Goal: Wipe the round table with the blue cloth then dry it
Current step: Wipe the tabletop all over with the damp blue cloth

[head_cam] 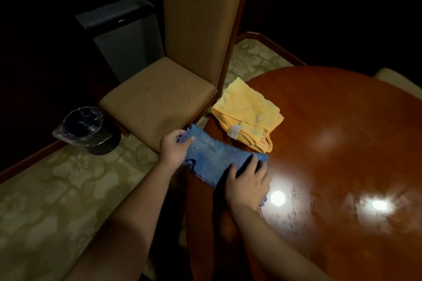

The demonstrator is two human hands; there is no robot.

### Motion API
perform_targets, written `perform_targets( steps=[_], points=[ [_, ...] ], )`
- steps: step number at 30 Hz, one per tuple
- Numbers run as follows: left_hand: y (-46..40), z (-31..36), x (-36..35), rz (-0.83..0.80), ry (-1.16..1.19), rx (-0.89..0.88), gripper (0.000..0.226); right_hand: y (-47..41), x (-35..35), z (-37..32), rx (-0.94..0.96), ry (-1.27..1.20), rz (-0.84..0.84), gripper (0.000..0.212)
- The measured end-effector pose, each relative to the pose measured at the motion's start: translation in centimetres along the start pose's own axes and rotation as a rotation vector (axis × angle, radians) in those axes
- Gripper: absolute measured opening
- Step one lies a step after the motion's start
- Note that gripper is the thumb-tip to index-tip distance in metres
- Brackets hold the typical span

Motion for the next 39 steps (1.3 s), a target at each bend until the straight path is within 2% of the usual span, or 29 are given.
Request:
perform_targets(
  steps=[6,11,17,19,22,25,27,28,30,31,33,36,37,39],
  points=[
    [-0.3,1.5,0.3,0.079,-0.014,-0.081,0.004,-0.9,0.2,-0.2,0.124,0.02,-0.018,0.057],
    [-0.7,2.0,0.4,0.124,-0.067,-0.087,0.014,-0.9,0.1,-0.3,0.237,0.006,-0.007,0.052],
    [-0.3,2.6,1.2,0.184,-0.082,-0.046,0.012,-0.9,0.4,-0.3,0.367,-0.054,-0.006,0.036],
    [0.1,3.2,0.7,0.131,-0.072,-0.025,0.007,-1.4,0.9,0.1,0.34,-0.143,-0.012,0.031],
    [1.5,4.2,-1.6,-0.034,-0.021,-0.014,0.01,-2.0,1.5,0.9,0.266,-0.343,-0.038,0.027],
    [3.3,4.6,-4.9,-0.25,-0.024,0.047,0.01,-2.3,1.5,1.3,0.125,-0.637,-0.155,0.023],
    [4.4,4.4,-7.1,-0.391,-0.135,0.065,0.009,-2.3,1.4,1.1,0.009,-0.871,-0.229,0.024],
    [4.8,4.2,-8.0,-0.443,-0.196,0.074,0.009,-2.3,1.5,1.1,-0.022,-0.906,-0.246,0.023],
    [5.3,3.8,-8.8,-0.476,-0.237,0.121,0.016,-2.7,1.7,1.5,-0.011,-0.749,-0.257,0.021],
    [5.2,3.6,-8.8,-0.447,-0.217,0.137,0.02,-2.7,1.8,2.0,-0.006,-0.63,-0.249,0.023],
    [4.1,3.4,-7.5,-0.268,-0.197,0.086,0.021,-2.4,2.1,2.8,-0.028,-0.475,-0.254,0.024],
    [2.6,3.0,-3.8,0.032,-0.336,0.06,0.018,-1.6,2.4,3.4,-0.091,-0.459,-0.272,0.034],
    [2.4,2.7,-3.1,0.054,-0.381,0.08,0.019,-1.4,2.5,3.3,-0.118,-0.468,-0.278,0.037],
    [2.3,2.2,-3.2,-0.013,-0.46,0.1,0.024,-1.4,2.8,3.1,-0.114,-0.456,-0.294,0.042]
  ],
)
Point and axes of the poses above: each hand's wrist, its own y-axis away from the middle knuckle, its own x-axis out of the back of the hand, z = x × y, the point moved 6 cm from there along -y, towards the middle knuckle, and after that the axes turned 10 degrees about x, right-handed, at the moved point
